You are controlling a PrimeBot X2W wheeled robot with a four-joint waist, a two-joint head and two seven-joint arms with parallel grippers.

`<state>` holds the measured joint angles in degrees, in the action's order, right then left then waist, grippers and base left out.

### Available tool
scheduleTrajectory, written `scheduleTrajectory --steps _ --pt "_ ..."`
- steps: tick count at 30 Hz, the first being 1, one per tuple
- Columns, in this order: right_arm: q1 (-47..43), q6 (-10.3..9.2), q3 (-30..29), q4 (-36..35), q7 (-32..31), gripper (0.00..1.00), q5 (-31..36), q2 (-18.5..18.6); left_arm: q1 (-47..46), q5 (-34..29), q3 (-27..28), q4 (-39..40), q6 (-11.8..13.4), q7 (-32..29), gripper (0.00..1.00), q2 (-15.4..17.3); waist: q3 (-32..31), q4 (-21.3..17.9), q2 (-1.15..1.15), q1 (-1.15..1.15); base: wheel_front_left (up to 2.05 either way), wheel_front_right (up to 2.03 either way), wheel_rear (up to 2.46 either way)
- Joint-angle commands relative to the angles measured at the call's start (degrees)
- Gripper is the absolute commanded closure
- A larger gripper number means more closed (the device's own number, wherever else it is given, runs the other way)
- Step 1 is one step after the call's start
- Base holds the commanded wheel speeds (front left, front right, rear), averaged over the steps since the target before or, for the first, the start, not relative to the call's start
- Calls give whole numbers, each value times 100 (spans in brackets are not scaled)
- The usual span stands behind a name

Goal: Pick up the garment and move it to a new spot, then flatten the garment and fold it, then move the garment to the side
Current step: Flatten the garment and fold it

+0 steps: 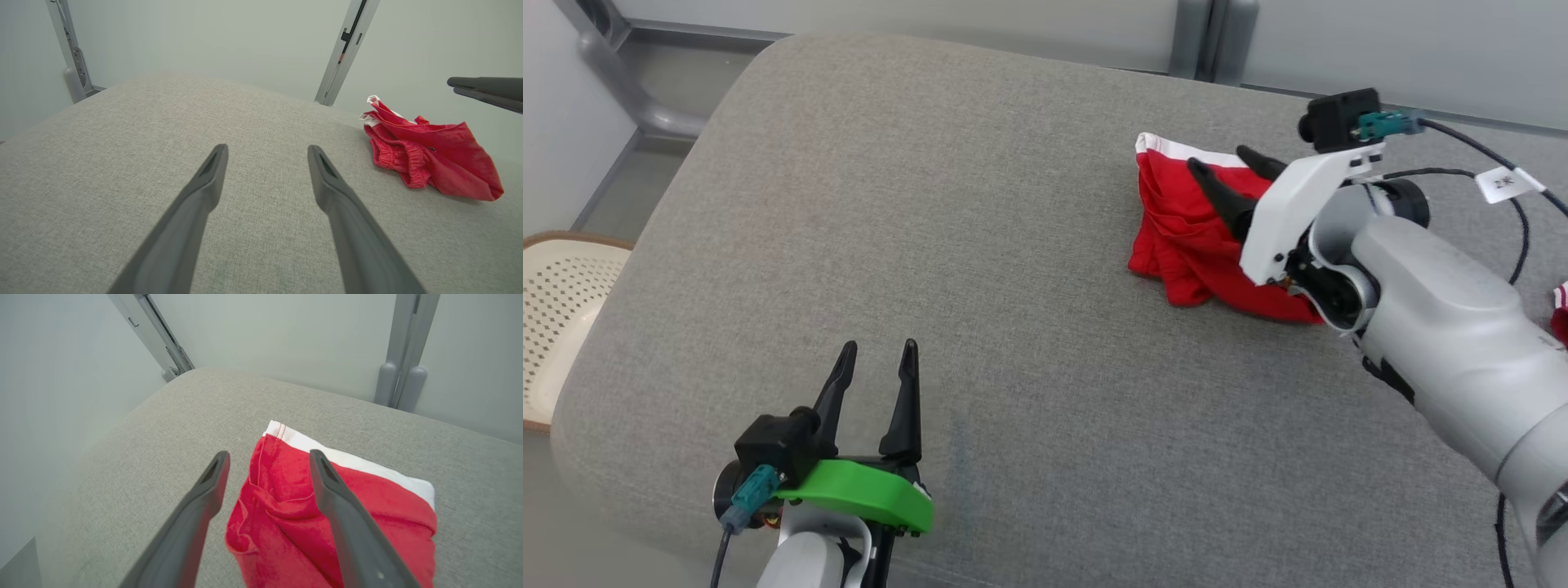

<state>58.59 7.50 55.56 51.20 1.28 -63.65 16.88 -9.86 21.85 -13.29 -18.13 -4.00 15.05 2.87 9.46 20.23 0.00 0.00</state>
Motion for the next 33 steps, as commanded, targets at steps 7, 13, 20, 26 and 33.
scheduleTrajectory --steps 7,13,20,26,33 --pt "-226 -1 -352 178 701 0 -51 832 162 -36 47 78 -43 16 0 6 -108 -227 0 0 0 0 0" --pt "-238 -1 -467 892 734 0 -41 907 65 34 -59 132 -33 16 0 7 74 -56 0 0 0 0 0" --pt "12 -1 -435 1418 312 100 -76 811 -113 122 -152 170 7 16 0 6 427 308 0 0 0 0 0" --pt "44 -1 -380 1489 -462 100 -280 637 -186 154 -190 159 52 16 0 6 596 536 0 0 0 0 0" --pt "-579 0 -537 569 -1084 100 -1042 406 -53 64 -94 52 74 16 0 6 345 486 0 0 0 0 0"
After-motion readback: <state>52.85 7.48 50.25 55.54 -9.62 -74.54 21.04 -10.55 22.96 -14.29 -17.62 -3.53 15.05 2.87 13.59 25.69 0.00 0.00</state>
